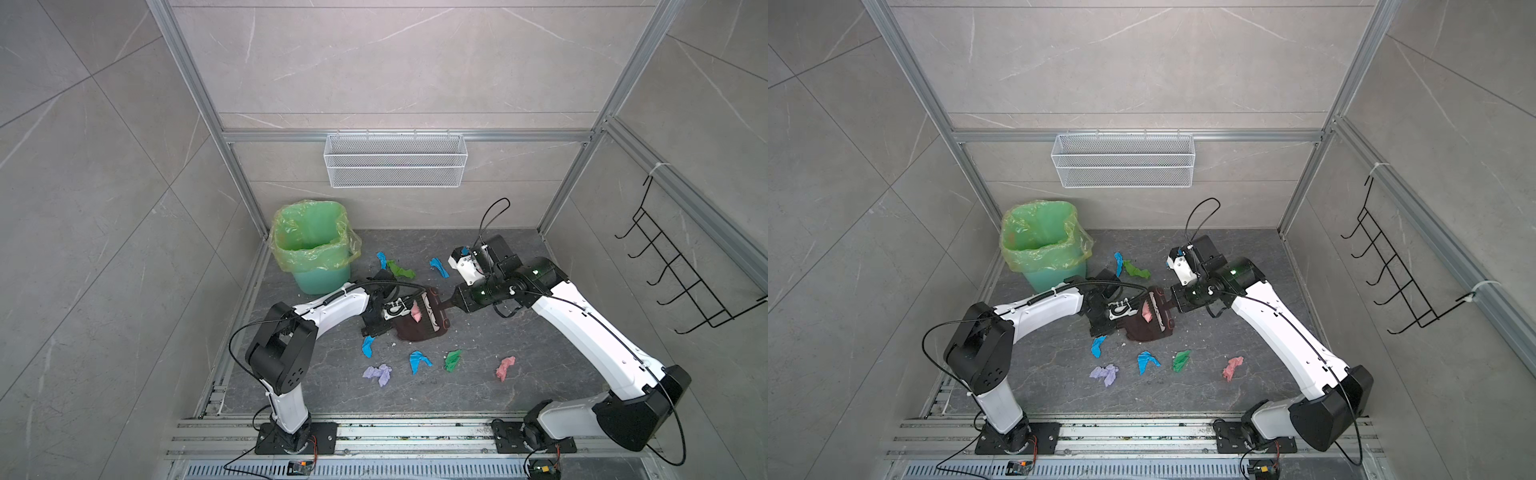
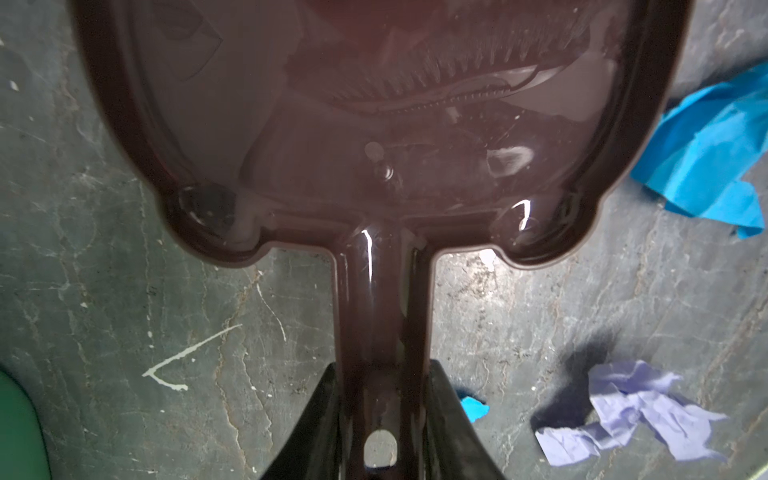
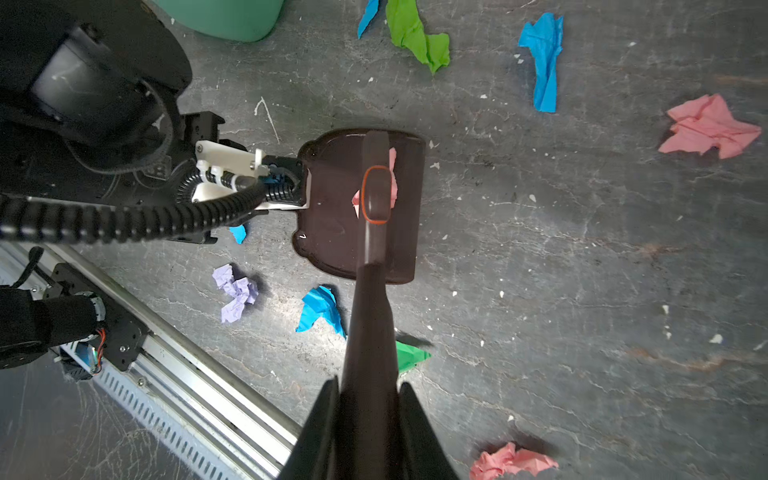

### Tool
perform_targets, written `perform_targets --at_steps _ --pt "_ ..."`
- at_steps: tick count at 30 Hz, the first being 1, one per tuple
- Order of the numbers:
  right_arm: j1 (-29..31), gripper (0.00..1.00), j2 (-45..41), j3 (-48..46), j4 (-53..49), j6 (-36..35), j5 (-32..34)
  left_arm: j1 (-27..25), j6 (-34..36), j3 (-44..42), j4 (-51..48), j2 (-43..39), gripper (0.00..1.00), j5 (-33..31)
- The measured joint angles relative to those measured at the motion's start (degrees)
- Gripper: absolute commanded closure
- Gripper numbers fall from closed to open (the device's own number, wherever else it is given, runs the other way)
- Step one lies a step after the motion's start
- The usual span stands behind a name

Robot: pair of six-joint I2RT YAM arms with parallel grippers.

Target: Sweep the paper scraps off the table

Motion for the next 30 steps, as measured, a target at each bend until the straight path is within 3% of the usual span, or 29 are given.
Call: perform_targets --at_steps 9,18,24,30 --pt "0.0 1.0 0.0 6.97 -10.36 0.9 10.21 0.0 -0.02 -0.37 1.62 -0.02 1.0 -0.04" --pt "0.0 1.0 0.79 12.96 -27.3 10.67 27.1 -0.02 0.0 -0.37 2.47 -0.02 1.0 0.11" --pt "0.0 1.0 0.24 12.59 -30.23 18.36 28.76 -0.26 0.07 -0.35 2.49 -0.02 1.0 0.48" --pt "0.17 1.0 -2.32 6.16 -30.84 25.42 28.33 -0.26 1.11 -0.33 2.4 -0.02 1.0 0.92"
